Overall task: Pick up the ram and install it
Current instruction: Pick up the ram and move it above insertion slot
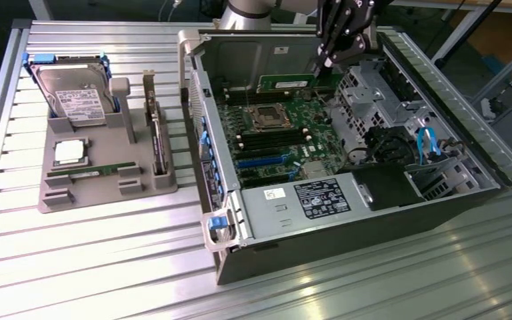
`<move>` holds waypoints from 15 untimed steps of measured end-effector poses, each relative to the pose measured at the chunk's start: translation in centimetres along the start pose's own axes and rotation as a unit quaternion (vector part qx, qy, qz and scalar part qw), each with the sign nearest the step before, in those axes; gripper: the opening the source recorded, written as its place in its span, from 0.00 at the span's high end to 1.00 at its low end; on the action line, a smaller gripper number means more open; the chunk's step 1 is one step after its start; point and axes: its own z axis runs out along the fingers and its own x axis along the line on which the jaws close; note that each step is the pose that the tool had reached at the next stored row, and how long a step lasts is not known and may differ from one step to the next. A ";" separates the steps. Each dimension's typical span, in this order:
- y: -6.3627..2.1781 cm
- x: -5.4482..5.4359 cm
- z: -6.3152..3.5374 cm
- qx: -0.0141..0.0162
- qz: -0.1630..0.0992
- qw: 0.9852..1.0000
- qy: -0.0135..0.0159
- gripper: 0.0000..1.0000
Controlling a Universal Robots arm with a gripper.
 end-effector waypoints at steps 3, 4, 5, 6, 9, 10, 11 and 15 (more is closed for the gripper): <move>-0.08 -0.4 0.01 0.000 0.001 1.000 0.000 0.88; -0.11 -0.5 0.01 0.000 0.002 1.000 0.000 0.88; -0.13 -0.6 0.02 0.000 0.002 1.000 0.000 0.88; -0.17 -0.8 0.02 0.000 0.002 1.000 0.000 0.88; -0.25 -1.3 0.01 0.000 0.004 1.000 0.000 0.88; -0.26 -1.4 0.01 0.000 0.004 1.000 0.000 0.88; -0.26 -1.5 0.01 0.000 0.004 1.000 0.000 0.88; -0.29 -2.1 0.01 0.000 0.004 1.000 0.000 0.88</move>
